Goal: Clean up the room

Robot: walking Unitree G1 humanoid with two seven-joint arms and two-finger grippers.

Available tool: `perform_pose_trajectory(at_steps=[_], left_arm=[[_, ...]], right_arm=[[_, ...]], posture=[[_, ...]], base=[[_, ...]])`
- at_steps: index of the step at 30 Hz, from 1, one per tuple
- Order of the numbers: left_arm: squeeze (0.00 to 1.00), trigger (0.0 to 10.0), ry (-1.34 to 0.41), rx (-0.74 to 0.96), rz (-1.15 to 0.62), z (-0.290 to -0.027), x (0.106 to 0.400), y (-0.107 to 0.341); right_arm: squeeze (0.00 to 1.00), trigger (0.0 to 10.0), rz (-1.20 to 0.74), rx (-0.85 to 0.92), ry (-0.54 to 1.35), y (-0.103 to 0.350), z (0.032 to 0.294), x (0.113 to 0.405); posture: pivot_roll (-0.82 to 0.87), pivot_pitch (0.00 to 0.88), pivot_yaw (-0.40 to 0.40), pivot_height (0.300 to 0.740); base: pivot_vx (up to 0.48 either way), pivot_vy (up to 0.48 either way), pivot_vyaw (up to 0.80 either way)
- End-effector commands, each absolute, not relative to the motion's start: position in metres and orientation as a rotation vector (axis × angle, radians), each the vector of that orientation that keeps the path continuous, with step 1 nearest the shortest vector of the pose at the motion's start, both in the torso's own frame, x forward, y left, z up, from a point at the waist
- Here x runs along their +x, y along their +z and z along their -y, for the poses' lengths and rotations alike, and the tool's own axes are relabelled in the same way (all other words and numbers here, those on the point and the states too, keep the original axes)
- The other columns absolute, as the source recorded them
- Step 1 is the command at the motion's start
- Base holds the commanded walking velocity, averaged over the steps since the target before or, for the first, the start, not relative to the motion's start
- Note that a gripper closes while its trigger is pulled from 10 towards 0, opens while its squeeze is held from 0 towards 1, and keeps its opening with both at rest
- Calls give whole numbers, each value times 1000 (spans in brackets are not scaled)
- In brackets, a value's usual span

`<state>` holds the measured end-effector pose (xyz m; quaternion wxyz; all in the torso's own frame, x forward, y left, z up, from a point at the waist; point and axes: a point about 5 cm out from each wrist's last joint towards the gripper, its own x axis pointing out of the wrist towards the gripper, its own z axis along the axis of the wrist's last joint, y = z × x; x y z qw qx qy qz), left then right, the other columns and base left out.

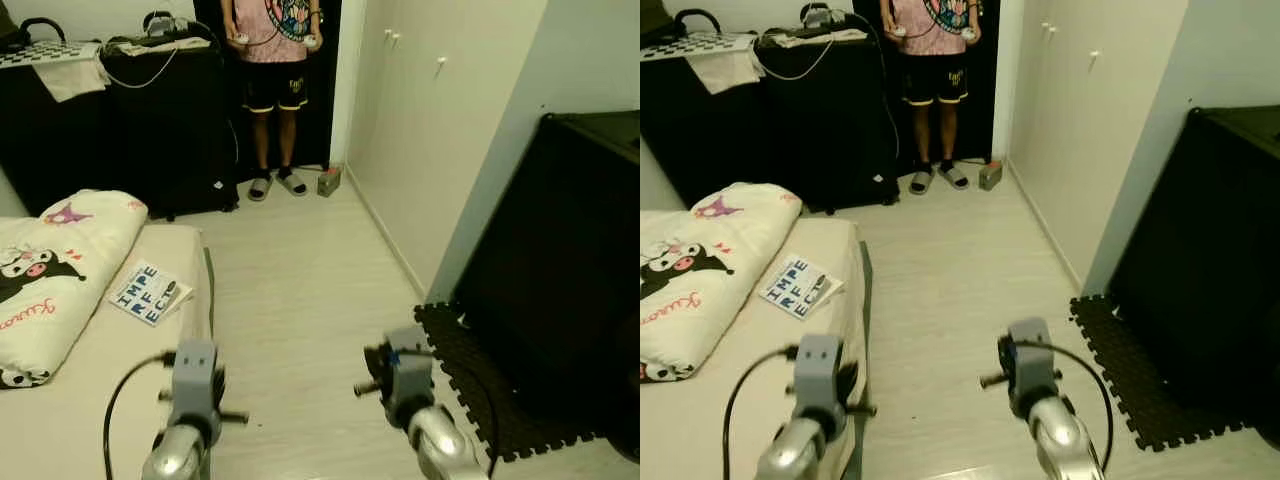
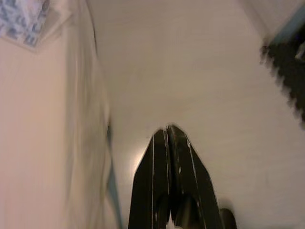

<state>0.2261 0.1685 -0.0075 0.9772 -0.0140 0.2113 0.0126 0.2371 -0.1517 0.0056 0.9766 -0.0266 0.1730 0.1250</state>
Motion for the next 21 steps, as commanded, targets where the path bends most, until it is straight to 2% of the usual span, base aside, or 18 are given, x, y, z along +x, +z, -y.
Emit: perform_pose_trajectory(at_steps=[1,3,4,5,11,17,21], left_arm=[[0,10000,40,8,-513,-177,210,-27],[0,10000,37,53,-615,-178,195,-46],[0,10000,37,53,-615,-178,195,-46],[0,10000,27,73,-678,-177,188,-57],[0,10000,-26,119,-788,-168,173,-74],[0,10000,-104,121,-768,-152,171,-75],[0,10000,-91,83,-738,-150,174,-75]], right_arm=[[0,10000,-469,-61,228,-21,159,216],[0,10000,-719,-93,183,-55,166,196],[0,10000,-719,-93,183,-55,166,196],[0,10000,-846,-133,204,-70,164,187],[0,10000,-944,-132,168,-81,161,182],[0,10000,-944,-213,269,-81,150,184],[0,10000,-939,-225,276,-81,149,186]], posture=[[-27,47,-18,740],[-38,44,-14,740],[-38,44,-14,740],[-46,36,-10,740],[-45,20,-11,740],[-36,29,-7,740],[-31,29,-16,740]], base=[[0,0,0],[0,0,0],[0,0,0],[0,0,0],[0,0,0],[0,0,0],[0,0,0]])
